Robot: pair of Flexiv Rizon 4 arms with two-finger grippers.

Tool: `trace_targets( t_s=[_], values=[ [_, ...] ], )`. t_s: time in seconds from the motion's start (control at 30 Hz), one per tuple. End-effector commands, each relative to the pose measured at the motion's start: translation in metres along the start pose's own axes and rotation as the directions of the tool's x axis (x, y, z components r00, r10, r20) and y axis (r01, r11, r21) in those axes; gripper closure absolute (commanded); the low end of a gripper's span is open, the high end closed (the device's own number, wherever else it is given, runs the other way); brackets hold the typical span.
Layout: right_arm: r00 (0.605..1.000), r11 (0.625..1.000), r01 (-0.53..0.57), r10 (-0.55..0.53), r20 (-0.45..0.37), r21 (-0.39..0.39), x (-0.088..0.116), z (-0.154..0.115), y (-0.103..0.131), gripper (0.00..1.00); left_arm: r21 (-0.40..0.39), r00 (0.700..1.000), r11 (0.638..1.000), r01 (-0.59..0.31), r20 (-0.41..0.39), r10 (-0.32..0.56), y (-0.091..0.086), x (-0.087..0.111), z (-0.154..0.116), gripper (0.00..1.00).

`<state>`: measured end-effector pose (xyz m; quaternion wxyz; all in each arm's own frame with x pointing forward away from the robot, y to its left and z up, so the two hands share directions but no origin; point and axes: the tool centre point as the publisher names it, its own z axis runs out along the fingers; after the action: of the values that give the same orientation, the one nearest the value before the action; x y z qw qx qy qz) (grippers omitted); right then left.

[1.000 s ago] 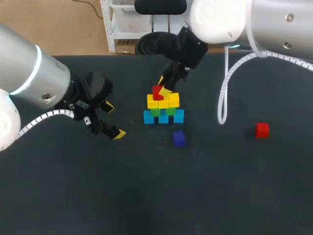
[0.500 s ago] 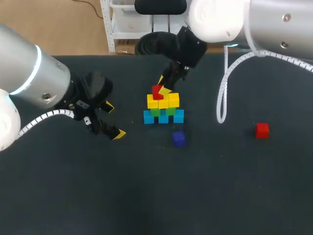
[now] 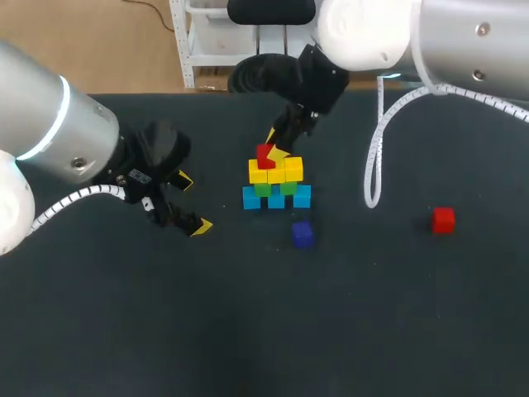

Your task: Place the blue cubes, place green cubes on the blue cubes, place the yellow cubes on the green cubes, then place the red cubes on the yellow cubes, and place purple cube on the red cubes.

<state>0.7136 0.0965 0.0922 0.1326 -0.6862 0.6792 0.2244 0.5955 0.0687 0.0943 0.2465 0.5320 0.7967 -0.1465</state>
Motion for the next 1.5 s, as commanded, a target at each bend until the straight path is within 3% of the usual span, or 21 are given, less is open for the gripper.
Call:
trace_targets(
  t_s=[0.03, 0.2, 0.5, 1.1, 1.5],
  values=[
    [1.000, 1.000, -0.001, 0.001, -0.001, 0.000, 0.0005, 0.0002, -0.0006, 1.00, -0.003, 1.000, 1.000, 0.001, -0.001, -0.001, -0.0002, 0.0000, 0.0004, 0.00],
    [1.000, 1.000, -0.002, 0.002, -0.005, 0.000, 0.0012, 0.0005, -0.0006, 1.00, -0.003, 1.000, 1.000, 0.001, -0.001, -0.001, -0.0002, 0.0000, 0.0004, 0.00],
    [1.000, 1.000, 0.000, 0.000, -0.004, 0.001, 0.0002, 0.0012, -0.0007, 0.89, -0.003, 1.000, 1.000, 0.001, -0.001, -0.001, -0.0002, 0.0000, 0.0004, 0.00],
    [1.000, 1.000, -0.003, 0.003, -0.008, 0.003, 0.0007, 0.0026, -0.0011, 0.81, -0.003, 1.000, 1.000, 0.001, -0.001, -0.001, -0.0002, 0.0000, 0.0004, 0.00],
    [1.000, 1.000, -0.004, 0.004, -0.009, 0.004, 0.0003, 0.0034, -0.0013, 0.64, -0.003, 1.000, 1.000, 0.001, -0.001, -0.001, -0.0002, 0.0000, 0.0004, 0.00]
  ],
)
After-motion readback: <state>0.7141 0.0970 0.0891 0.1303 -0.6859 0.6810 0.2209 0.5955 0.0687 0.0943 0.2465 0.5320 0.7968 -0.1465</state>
